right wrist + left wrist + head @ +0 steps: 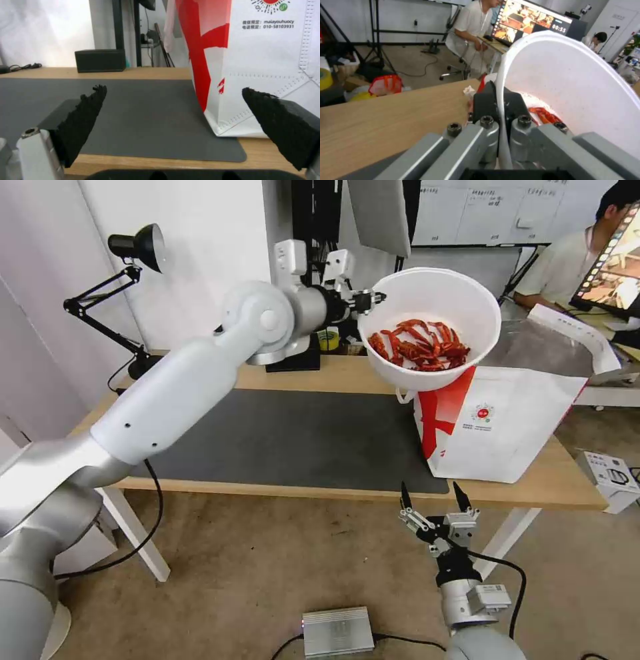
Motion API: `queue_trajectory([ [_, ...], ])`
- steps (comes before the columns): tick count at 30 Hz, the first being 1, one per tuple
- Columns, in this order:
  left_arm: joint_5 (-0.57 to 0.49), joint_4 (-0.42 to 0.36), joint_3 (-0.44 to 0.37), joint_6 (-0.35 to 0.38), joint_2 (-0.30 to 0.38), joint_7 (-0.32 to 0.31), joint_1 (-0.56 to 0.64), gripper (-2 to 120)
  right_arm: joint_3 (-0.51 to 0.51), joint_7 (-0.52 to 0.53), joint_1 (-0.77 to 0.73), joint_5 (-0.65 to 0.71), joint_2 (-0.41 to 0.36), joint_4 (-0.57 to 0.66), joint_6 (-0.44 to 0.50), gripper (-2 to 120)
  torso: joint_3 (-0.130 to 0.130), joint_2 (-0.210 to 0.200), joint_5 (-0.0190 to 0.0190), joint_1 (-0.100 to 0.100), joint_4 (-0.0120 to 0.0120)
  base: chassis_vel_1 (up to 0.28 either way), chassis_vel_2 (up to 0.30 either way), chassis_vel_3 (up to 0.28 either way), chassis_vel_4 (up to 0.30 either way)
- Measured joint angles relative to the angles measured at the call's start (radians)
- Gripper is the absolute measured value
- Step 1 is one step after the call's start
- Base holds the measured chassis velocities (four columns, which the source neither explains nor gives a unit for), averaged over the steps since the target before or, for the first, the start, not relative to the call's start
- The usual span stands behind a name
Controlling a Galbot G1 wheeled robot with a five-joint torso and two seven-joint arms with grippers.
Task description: Pick up the trash from the table and place it into the takeout bag.
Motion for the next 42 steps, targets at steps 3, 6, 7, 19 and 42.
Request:
queue_trajectory([
  [3,0.000,0.031,0.011,0.002,-0.034,0.000,-0.016,0,0.000,0.000,0.000,0.000,0.000,0.000,0.000,100,0.000,0.000,-0.0001,0.000,0.0001,0.000,0.000,0.000,0.000],
  [6,0.003,0.080,0.024,0.006,-0.090,0.000,-0.034,0,0.000,0.000,0.000,0.000,0.000,0.000,0.000,100,0.000,0.000,0.0001,0.000,-0.0001,0.000,0.000,0.000,0.000],
  [7,0.003,0.080,0.024,0.006,-0.090,0.000,-0.034,0,0.000,0.000,0.000,0.000,0.000,0.000,0.000,100,0.000,0.000,0.0001,0.000,-0.0001,0.000,0.000,0.000,0.000],
  [19,0.023,0.218,0.020,0.006,-0.225,-0.006,-0.073,0,0.000,0.000,0.000,0.000,0.000,0.000,0.000,100,0.000,0.000,0.0000,0.000,-0.0001,0.000,0.000,0.000,0.000],
  [42,0.070,0.345,-0.015,-0.050,-0.360,-0.067,-0.091,0,0.000,0.000,0.000,0.000,0.000,0.000,0.000,100,0.000,0.000,-0.0001,0.000,-0.0001,0.000,0.000,0.000,0.000],
])
